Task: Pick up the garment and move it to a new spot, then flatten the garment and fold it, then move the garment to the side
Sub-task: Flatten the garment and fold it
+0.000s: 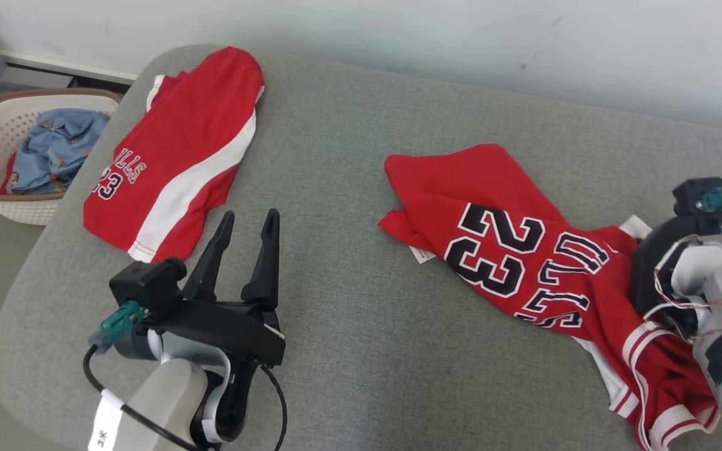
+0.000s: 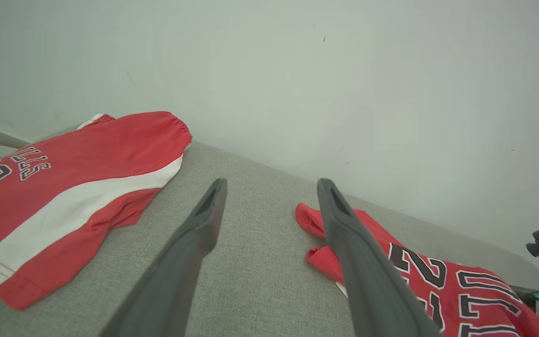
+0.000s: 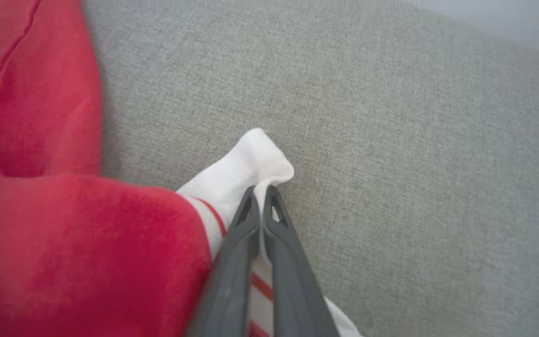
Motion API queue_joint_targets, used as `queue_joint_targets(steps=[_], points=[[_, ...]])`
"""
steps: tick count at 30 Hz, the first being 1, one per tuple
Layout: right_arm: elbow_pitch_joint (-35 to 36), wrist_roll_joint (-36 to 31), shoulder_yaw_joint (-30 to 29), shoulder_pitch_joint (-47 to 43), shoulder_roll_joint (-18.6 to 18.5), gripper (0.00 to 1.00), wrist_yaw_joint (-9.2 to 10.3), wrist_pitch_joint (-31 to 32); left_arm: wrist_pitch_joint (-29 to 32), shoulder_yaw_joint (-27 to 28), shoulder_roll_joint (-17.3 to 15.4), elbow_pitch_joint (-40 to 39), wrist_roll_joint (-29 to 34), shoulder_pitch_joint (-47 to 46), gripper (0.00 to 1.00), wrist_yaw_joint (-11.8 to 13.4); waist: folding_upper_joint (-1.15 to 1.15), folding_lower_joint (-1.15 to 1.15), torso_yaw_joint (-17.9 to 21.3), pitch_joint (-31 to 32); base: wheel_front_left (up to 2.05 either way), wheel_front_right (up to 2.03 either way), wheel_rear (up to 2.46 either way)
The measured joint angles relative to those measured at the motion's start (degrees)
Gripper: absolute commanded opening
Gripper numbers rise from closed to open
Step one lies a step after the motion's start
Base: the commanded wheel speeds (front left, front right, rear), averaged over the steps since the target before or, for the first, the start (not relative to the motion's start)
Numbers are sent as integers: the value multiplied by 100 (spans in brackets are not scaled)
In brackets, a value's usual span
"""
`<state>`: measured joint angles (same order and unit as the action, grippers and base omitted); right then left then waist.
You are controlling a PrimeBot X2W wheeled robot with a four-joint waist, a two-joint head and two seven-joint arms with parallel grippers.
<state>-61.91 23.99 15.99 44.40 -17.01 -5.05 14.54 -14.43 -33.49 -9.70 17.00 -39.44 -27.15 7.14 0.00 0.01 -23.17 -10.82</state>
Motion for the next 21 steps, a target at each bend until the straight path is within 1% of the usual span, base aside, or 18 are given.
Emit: queue_joint_targets(steps=[3, 8, 14, 17, 21], points=[[29, -60, 78, 123, 51, 0, -59, -163, 0, 57, 1, -34, 51, 76, 100, -1, 0, 0, 83, 15, 0, 0, 0], [196, -204, 229, 394, -4, 0, -104, -609, 0, 154, 9, -102, 177, 116, 100, 0, 0, 0, 285, 63, 0, 0, 0], [628, -448, 528, 524, -18, 0, -187, -1394, 0, 185, 15, -148, 254, 141, 100, 0, 0, 0, 599, 138, 0, 0, 0], [889, -447, 642, 346, 73, 0, -201, -1839, -1, 213, 34, -148, 279, 155, 100, -1, 0, 0, 764, 189, 0, 0, 0], [1233, -438, 844, -483, 291, 0, -202, -2383, -23, 272, 42, -131, 315, 297, 100, 0, 0, 0, 974, 289, 0, 0, 0]])
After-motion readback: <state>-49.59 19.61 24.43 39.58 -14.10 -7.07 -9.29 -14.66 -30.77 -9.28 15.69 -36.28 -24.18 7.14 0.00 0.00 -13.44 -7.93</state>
